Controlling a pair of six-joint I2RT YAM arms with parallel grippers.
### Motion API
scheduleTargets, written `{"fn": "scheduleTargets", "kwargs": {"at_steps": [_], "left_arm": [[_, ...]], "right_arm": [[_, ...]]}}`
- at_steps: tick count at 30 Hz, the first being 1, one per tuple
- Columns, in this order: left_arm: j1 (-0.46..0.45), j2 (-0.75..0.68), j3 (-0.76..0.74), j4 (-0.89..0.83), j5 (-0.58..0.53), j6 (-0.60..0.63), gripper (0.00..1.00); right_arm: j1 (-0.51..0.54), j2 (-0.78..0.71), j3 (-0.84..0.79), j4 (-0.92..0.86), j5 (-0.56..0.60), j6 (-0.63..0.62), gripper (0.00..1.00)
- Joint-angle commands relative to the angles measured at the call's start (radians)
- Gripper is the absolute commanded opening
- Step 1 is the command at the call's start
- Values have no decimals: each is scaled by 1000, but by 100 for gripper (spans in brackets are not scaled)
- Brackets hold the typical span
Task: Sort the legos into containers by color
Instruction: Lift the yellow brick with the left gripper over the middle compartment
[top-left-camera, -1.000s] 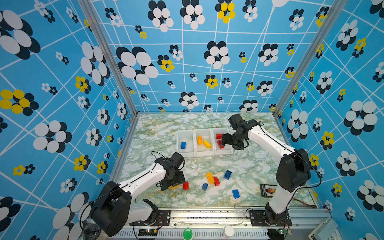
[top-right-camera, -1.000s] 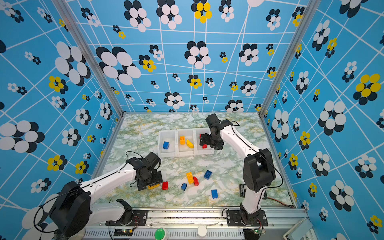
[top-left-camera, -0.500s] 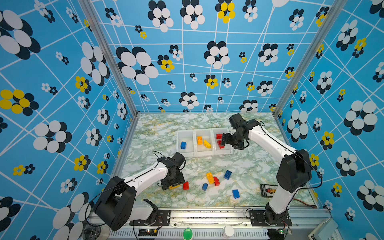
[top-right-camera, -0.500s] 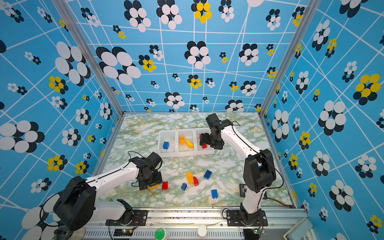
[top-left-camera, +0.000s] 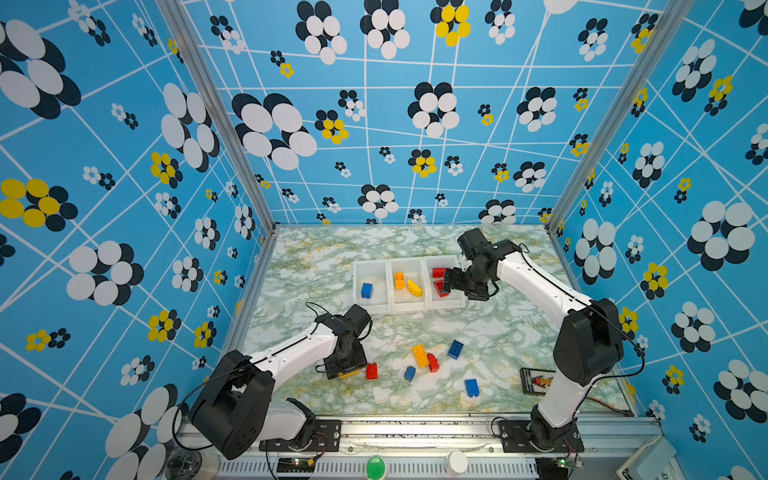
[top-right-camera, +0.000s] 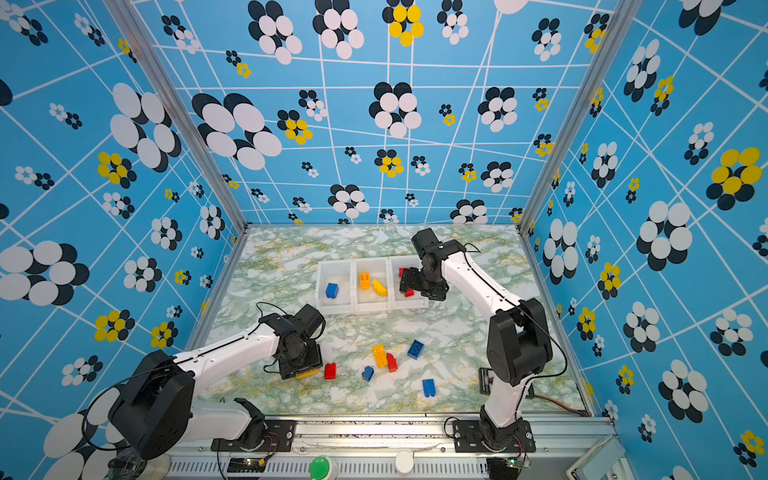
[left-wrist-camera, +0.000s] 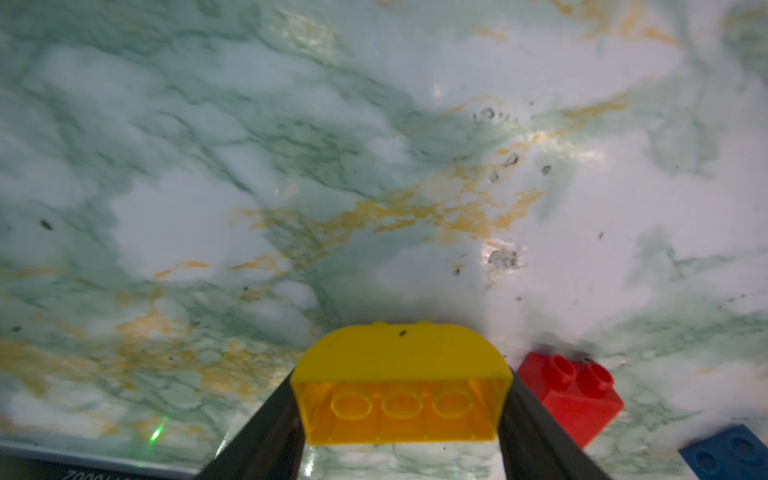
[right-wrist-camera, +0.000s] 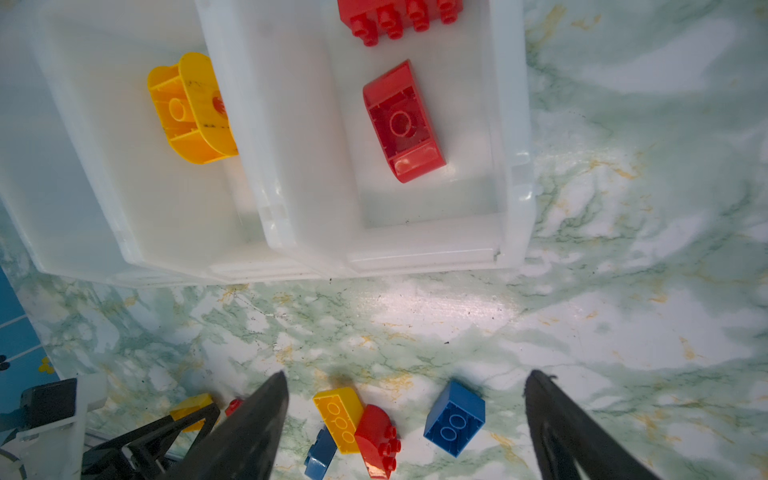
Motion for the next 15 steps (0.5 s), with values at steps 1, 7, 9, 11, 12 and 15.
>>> {"fn": "scheduleTargets", "kwargs": {"at_steps": [1, 7, 9, 11, 12, 15], "left_arm": [[-8, -16, 4, -43, -15, -8, 61], [-8, -53, 41, -87, -27, -4, 60], [-8, -67, 61, -105, -35, 0, 59], [-8, -78, 86, -123, -42, 4, 59], [-8, -83, 102, -130, -45, 7, 58], [-8, -88, 154, -157, -57, 21, 58]], "right_arm": [[7, -33, -21, -3, 8, 12, 90], [7, -40, -26, -2, 7, 17, 91], [7, -44, -30, -1, 6, 18, 91], [6, -49, -33, 0, 6, 21, 91], [7, -52, -34, 1, 4, 21, 90], [7, -60, -45, 5, -5, 26, 90]]}}
